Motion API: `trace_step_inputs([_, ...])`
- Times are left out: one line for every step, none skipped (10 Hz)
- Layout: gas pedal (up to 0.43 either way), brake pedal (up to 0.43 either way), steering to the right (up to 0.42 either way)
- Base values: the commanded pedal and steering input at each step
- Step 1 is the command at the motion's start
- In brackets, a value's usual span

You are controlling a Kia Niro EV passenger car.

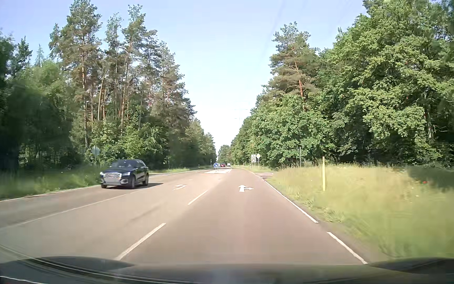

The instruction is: Follow the waypoints while adhering to traffic rules and regulations

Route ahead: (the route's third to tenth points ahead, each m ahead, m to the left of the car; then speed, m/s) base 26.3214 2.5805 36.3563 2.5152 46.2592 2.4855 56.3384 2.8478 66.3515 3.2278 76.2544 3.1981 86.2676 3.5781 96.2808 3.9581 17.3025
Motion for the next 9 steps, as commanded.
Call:
trace_step_inputs([0.087, 0.030, -0.002])
trace_step_inputs([0.087, 0.030, -0.002])
trace_step_inputs([0.087, 0.024, -0.002])
trace_step_inputs([0.087, 0.030, -0.002])
trace_step_inputs([0.087, 0.030, -0.001])
trace_step_inputs([0.087, 0.030, -0.002])
trace_step_inputs([0.087, 0.030, -0.001])
trace_step_inputs([0.098, 0.030, -0.001])
trace_step_inputs([0.098, 0.030, -0.002])
